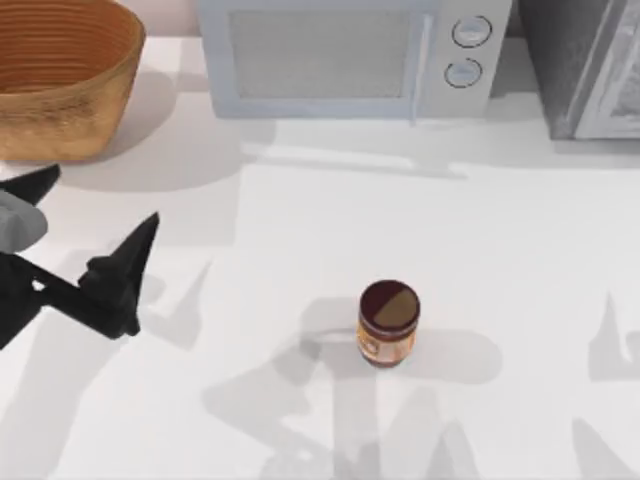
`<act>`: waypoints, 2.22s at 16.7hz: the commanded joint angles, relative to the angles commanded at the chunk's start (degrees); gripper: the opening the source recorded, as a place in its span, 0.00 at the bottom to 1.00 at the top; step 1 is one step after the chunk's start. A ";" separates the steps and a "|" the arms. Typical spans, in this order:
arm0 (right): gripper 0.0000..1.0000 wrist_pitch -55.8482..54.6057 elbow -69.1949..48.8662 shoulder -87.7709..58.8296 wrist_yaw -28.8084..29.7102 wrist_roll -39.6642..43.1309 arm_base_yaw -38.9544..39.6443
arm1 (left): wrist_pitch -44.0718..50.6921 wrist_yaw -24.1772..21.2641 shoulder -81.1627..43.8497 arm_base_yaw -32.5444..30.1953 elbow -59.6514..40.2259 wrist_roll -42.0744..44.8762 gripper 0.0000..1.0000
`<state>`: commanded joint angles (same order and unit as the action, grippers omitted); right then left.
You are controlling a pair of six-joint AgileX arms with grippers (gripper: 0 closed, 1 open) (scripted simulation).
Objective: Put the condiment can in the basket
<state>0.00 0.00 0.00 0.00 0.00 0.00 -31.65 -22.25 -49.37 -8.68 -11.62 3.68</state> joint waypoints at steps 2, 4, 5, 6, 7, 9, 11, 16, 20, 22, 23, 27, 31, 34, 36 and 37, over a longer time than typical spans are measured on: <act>1.00 0.00 0.00 0.00 0.00 0.00 0.00 | -3.52 -2.45 -5.37 -0.96 -1.32 0.45 1.00; 1.00 0.00 0.00 0.00 0.00 0.00 0.00 | -7.28 -4.88 -10.49 -1.91 -2.89 1.08 1.00; 1.00 0.00 0.00 0.00 0.00 0.00 0.00 | -9.24 -6.09 -12.97 -2.39 -3.75 1.45 1.00; 1.00 0.00 0.00 0.00 0.00 0.00 0.00 | -11.24 -7.30 -15.42 -2.86 -4.65 1.85 1.00; 1.00 0.00 0.00 0.00 0.00 0.00 0.00 | -13.18 -8.51 -17.93 -3.32 -5.49 2.21 1.00; 1.00 0.00 0.00 0.00 0.00 0.00 0.00 | -16.90 -10.92 -23.09 -4.26 -7.02 2.85 1.00; 1.00 0.00 0.00 0.00 0.00 0.00 0.00 | -20.41 -13.35 -28.47 -5.21 -8.33 3.32 1.00; 1.00 0.00 0.00 0.00 0.00 0.00 0.00 | -28.59 -19.51 -42.52 -7.63 -11.01 3.90 1.00; 1.00 0.00 0.00 0.00 0.00 0.00 0.00 | -35.51 -24.43 -53.33 -9.57 -13.55 4.60 1.00; 1.00 0.00 0.00 0.00 0.00 0.00 0.00 | -39.16 -26.84 -58.54 -10.49 -15.00 5.14 1.00; 1.00 0.00 0.00 0.00 0.00 0.00 0.00 | -40.98 -28.04 -61.18 -10.95 -15.72 5.42 1.00; 1.00 0.00 0.00 0.00 0.00 0.00 0.00 | -48.47 -33.14 -72.29 -12.95 -18.62 6.47 1.00; 1.00 0.00 0.00 0.00 0.00 0.00 0.00 | -54.43 -37.27 -81.40 -14.57 -20.86 7.22 1.00; 1.00 0.00 0.00 0.00 0.00 0.00 0.00 | -55.61 -38.10 -83.21 -14.89 -21.30 7.35 1.00; 1.00 0.00 0.00 0.00 0.00 0.00 0.00 | -55.61 -38.10 -83.21 -14.89 -21.30 7.35 1.00; 1.00 0.00 0.00 0.00 0.00 0.00 0.00 | -55.61 -38.10 -83.21 -14.89 -21.30 7.35 1.00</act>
<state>0.00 0.00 0.00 0.00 0.00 0.00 -87.26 -60.35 -132.57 -23.57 -32.92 11.04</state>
